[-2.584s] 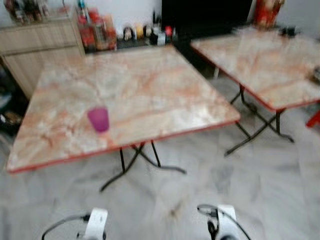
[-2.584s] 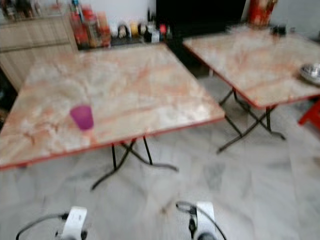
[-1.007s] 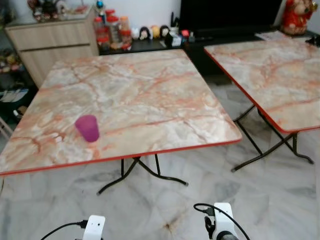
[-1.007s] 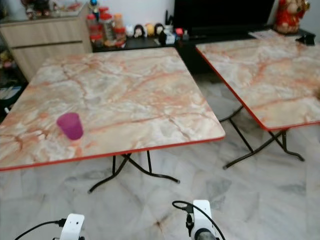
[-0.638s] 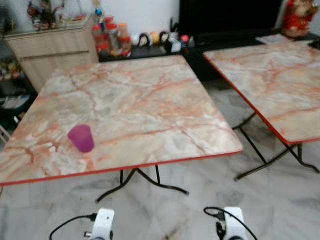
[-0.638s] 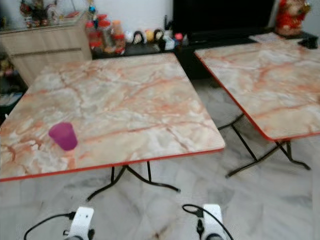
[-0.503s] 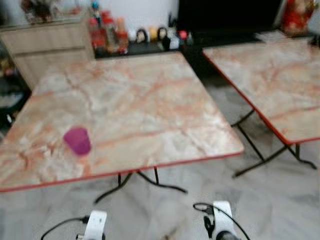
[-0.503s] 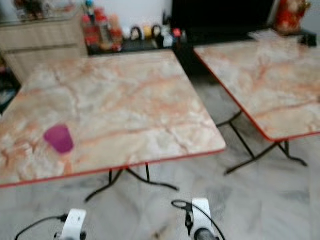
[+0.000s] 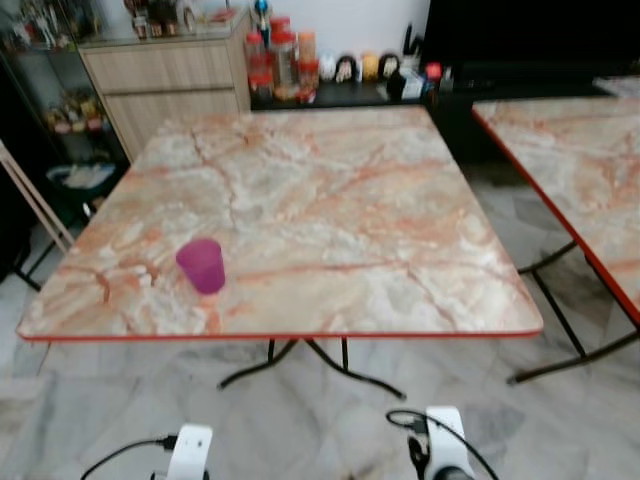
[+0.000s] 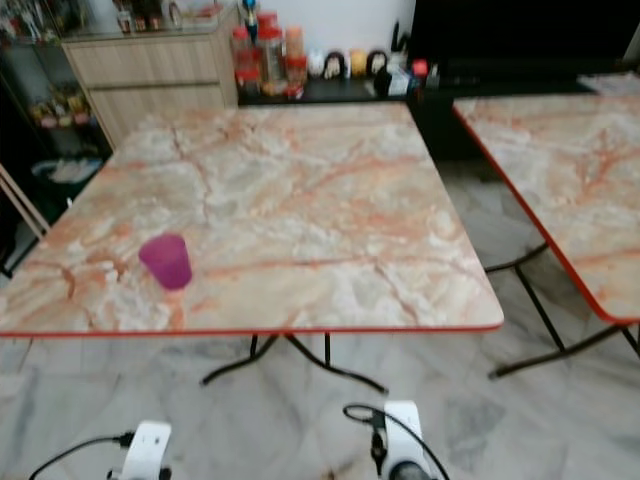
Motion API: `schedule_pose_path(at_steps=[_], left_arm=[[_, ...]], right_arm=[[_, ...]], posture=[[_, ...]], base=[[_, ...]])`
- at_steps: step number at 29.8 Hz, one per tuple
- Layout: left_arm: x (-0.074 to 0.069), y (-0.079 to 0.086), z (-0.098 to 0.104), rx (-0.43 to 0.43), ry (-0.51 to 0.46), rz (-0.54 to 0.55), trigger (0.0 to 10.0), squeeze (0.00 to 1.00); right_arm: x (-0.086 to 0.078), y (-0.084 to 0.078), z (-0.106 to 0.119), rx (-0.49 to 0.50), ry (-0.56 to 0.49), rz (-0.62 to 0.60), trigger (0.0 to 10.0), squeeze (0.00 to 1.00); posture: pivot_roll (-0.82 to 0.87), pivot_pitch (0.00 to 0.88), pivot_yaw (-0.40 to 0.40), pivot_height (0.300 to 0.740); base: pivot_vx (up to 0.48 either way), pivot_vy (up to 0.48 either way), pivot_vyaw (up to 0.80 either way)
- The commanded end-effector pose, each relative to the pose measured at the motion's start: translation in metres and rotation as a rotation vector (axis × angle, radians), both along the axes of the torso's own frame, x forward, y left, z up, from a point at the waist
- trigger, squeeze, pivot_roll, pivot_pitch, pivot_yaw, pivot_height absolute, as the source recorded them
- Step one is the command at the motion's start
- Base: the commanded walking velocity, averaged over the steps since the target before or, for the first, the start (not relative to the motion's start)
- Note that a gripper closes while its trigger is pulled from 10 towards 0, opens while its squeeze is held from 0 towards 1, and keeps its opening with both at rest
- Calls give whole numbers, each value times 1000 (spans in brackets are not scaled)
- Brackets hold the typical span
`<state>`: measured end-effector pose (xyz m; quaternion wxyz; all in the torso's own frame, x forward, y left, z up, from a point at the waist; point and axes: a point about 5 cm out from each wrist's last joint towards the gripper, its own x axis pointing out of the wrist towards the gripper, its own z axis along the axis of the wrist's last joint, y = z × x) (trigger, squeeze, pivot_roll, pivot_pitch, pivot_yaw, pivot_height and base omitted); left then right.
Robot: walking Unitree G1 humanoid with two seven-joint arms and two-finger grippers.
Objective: Setting the table
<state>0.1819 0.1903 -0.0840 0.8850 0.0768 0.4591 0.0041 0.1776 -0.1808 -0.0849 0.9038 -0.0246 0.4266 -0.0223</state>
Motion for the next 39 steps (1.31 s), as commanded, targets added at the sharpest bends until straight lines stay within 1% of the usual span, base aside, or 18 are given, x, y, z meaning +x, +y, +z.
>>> schedule_pose_path(at_steps=[1,8,10,12,15,18,21,22,24,25,26,29,30,31,32,35,37,39], left_arm=[[-1,5,0,18,4,15,10000,0],[-5,23,3,57,-60,89,10000,0],[-5,23,3,58,-61,89,10000,0],[-9,37,7,91,-138,135,10000,0],[-14,55,14,134,-221,187,10000,0],[-12,67,23,166,-304,230,10000,0],[1,81,40,201,-438,299,10000,0],[13,88,54,217,-529,331,10000,0],[17,89,58,221,-552,335,10000,0],[26,93,69,226,-618,354,10000,0],[26,93,69,226,-618,354,10000,0],[35,94,78,230,-675,357,10000,0],[59,95,105,241,-809,316,10000,0],[59,95,105,241,-809,316,10000,0],[69,95,119,237,-872,312,10000,0],[95,90,153,234,-1016,297,10000,0],[105,87,170,232,-1085,300,10000,0],[117,86,197,229,-1188,304,10000,0]], right_arm=[[0,3,0,7,4,3,10000,0],[-3,5,-2,4,21,20,10000,0],[-3,5,-2,4,21,21,10000,0],[-2,6,-2,9,16,20,10000,0],[-2,6,-2,15,12,19,10000,0],[-2,7,-2,17,12,22,10000,0],[-2,7,-2,17,11,26,10000,0],[-1,7,-1,17,12,27,10000,0],[-1,7,-1,17,12,27,10000,0],[-1,7,-1,16,12,28,10000,0],[-1,7,-1,16,12,28,10000,0],[-1,7,-1,17,11,27,10000,0],[0,7,-1,22,4,24,10000,0],[0,7,-1,22,4,24,10000,0],[1,7,0,22,2,24,10000,0],[1,5,0,21,2,17,10000,0],[1,4,0,21,-1,9,10000,0],[1,3,0,21,-3,3,10000,0]], posture=[[-42,0,27,740],[-41,0,35,740],[-41,0,35,740],[-22,0,29,740],[-7,0,19,740],[-3,0,16,740],[12,0,13,740],[16,0,11,740],[16,0,11,740],[18,0,10,740],[18,0,10,740],[18,0,10,740],[13,0,8,740],[13,0,8,740],[11,0,9,740],[2,0,13,740],[-6,0,15,740],[-10,0,16,740]], base=[[0,0,0],[0,0,0],[0,0,0],[0,0,0],[0,0,0],[0,0,0],[0,0,0],[0,0,0],[0,0,0],[0,0,0],[0,0,0],[0,0,0],[0,0,0],[0,0,0],[0,0,0],[0,0,0],[0,0,0],[0,0,0]])
